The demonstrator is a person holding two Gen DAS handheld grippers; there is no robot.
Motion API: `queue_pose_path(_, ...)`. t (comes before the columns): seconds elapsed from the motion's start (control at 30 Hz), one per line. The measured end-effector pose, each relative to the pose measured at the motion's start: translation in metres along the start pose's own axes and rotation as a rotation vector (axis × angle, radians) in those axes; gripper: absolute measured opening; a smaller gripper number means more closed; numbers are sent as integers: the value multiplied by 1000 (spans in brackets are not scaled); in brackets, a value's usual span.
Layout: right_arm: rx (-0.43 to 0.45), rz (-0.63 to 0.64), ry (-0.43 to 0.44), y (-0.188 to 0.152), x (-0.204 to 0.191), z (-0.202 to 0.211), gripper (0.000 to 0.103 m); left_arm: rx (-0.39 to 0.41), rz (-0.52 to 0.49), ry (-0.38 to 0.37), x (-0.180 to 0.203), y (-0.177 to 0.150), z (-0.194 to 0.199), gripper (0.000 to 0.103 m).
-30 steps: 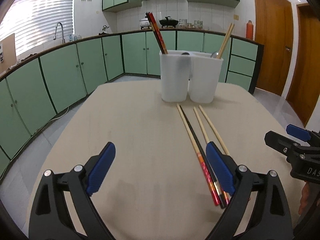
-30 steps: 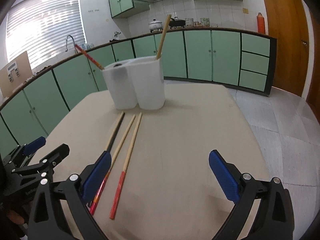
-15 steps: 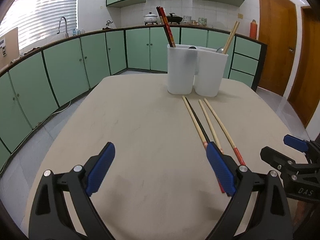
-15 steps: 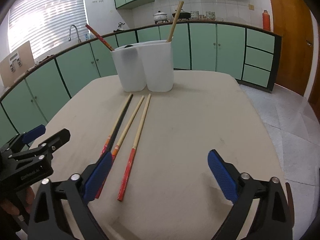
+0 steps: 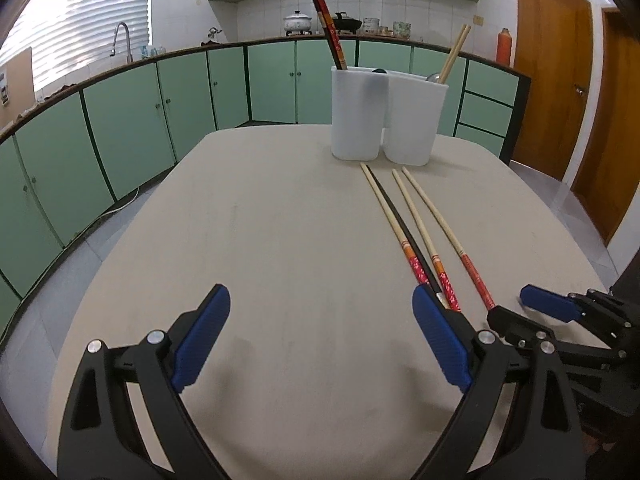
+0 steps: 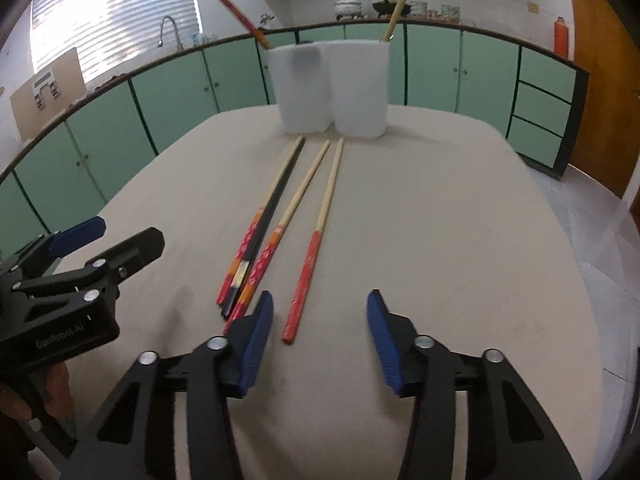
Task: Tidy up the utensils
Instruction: 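Move both open tools back down to the remaining chopsticks, then close the right tool on a red-painted wooden chopstick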
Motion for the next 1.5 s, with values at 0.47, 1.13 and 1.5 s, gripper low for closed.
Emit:
queue_pose_path(0.47,-9,18,-36,-4,-2,0,28,-4,-2,-3,6,-1,-1,90)
queue_pose_path(1.13,19,-65,-86,-7,34,16,6,-85,-60,-44,37,-14,-9,90)
queue_pose_path(1.5,23,-67,-76,-9,32,16,6,-142,-92,-32,45,-19,-22,89)
Point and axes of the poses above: each gripper's, at about its wrist camera, not at the fingertips, and z roughly against the way its jaws point, x to its right, y to its top, the point moved 9 cm from there along -z, roughly the way its jaws point, and after that the axes turned 9 degrees about y, right-handed, at the moved point
